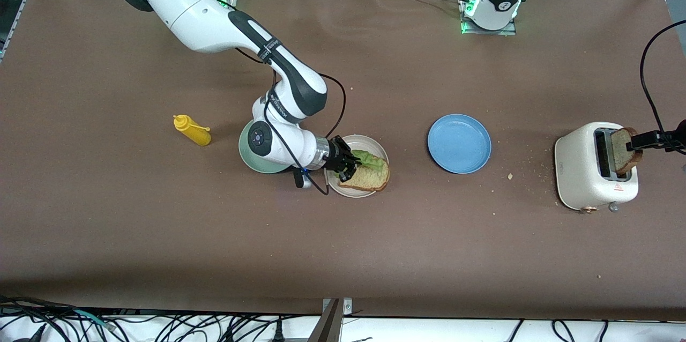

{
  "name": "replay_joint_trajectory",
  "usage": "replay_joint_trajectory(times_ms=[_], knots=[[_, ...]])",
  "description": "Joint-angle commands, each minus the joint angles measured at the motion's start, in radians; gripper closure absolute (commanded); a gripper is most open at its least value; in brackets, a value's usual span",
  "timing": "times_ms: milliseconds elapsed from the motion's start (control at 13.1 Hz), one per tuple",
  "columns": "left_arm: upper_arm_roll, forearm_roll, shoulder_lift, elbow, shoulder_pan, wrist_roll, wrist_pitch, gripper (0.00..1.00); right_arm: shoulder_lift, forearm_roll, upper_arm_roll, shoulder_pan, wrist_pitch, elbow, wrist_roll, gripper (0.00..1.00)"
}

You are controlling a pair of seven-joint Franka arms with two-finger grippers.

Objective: Make sandwich in beige plate with both arms
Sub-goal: 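Lower the lettuce onto the bread while the left gripper grasps the toaster bread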

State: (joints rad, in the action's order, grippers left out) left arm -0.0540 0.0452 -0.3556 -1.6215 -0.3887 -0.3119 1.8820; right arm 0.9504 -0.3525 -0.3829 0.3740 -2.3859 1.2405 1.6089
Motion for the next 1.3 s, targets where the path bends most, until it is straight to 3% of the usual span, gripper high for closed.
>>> replay_joint_trajectory(times_ms=[0, 76, 229, 534, 763, 992, 1220], knots=[[-0.010, -0.028, 0.017, -0.064, -0.022, -0.027, 0.080, 0.27, 0.024, -0.002, -0.011, 0.002, -0.001, -0.038, 0.009, 0.07], [-0.010, -0.030, 0.017, -0.081, -0.024, -0.027, 0.101, 0.44, 0.024, 0.000, -0.011, 0.002, -0.001, -0.039, 0.006, 0.01], [-0.009, -0.027, 0.015, -0.093, -0.027, -0.029, 0.108, 0.97, 0.024, 0.000, -0.010, 0.000, -0.002, -0.041, 0.005, 0.01], [-0.010, -0.013, 0.013, -0.071, -0.024, -0.042, 0.062, 1.00, 0.022, -0.002, -0.010, 0.003, -0.002, -0.078, 0.017, 0.01], [-0.012, -0.015, 0.017, 0.012, -0.024, -0.044, -0.094, 1.00, -0.008, 0.000, -0.008, -0.006, 0.026, -0.078, 0.020, 0.01], [-0.015, -0.027, 0.023, 0.102, -0.022, -0.049, -0.225, 1.00, -0.109, 0.096, -0.008, -0.075, 0.233, -0.073, -0.033, 0.01], [-0.020, -0.092, 0.023, 0.202, -0.018, -0.059, -0.349, 1.00, -0.221, 0.115, -0.004, -0.156, 0.481, -0.067, -0.263, 0.01]])
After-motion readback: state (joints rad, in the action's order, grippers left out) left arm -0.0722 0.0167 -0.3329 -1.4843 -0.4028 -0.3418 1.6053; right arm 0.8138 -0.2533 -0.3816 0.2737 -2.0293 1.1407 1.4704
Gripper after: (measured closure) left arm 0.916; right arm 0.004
